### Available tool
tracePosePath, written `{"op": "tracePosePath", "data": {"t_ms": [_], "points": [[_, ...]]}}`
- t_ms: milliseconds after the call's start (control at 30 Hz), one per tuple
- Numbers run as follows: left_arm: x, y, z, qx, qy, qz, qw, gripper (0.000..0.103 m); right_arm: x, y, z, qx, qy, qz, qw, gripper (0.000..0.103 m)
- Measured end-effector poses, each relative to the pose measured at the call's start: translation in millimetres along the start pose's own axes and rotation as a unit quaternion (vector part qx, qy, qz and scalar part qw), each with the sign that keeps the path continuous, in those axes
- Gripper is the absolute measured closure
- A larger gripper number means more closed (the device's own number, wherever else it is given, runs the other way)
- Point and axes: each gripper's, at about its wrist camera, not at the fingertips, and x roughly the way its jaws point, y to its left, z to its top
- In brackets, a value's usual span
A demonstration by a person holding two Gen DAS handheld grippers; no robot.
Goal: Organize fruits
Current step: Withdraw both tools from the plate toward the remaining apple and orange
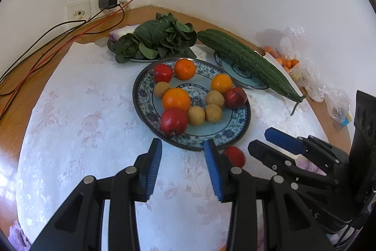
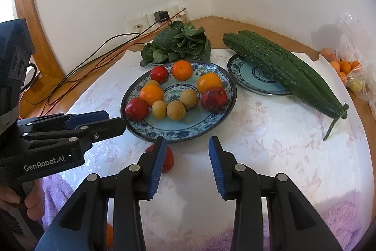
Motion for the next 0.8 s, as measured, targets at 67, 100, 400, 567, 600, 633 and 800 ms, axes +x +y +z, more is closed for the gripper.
{"op": "tracePosePath", "data": {"t_ms": [67,100,400,567,600,633,800], "points": [[-3.0,-0.9,-2.5,0.000,0.001,-0.002,1.0000,0.064,-2.5,0.4,-2.6,0.001,0.001,0.001,1.000,0.064],[-4.0,-1.1,-3.6,-0.001,0.001,-0.002,1.0000,0.064,-4.3,0.8,-4.0,0.001,0.000,0.001,1.000,0.064],[-16.1,-3.2,-18.1,-0.006,0.010,-0.012,0.9999,0.064,-18.3,2.3,-17.1,0.007,-0.002,0.001,1.000,0.064],[-20.6,-5.4,-27.8,-0.009,0.022,-0.026,0.9994,0.064,-23.9,1.0,-26.0,0.015,-0.001,0.003,1.000,0.064],[-21.7,-6.6,-30.1,-0.008,0.024,-0.028,0.9993,0.064,-25.1,0.8,-27.5,0.016,-0.001,0.003,1.000,0.064],[-23.1,-8.3,-32.8,-0.007,0.026,-0.030,0.9992,0.064,-26.6,0.6,-29.5,0.017,-0.002,0.002,1.000,0.064],[-27.3,-15.7,-42.6,-0.003,0.037,-0.043,0.9984,0.064,-31.7,-1.0,-37.5,0.021,-0.002,0.000,1.000,0.064]]}}
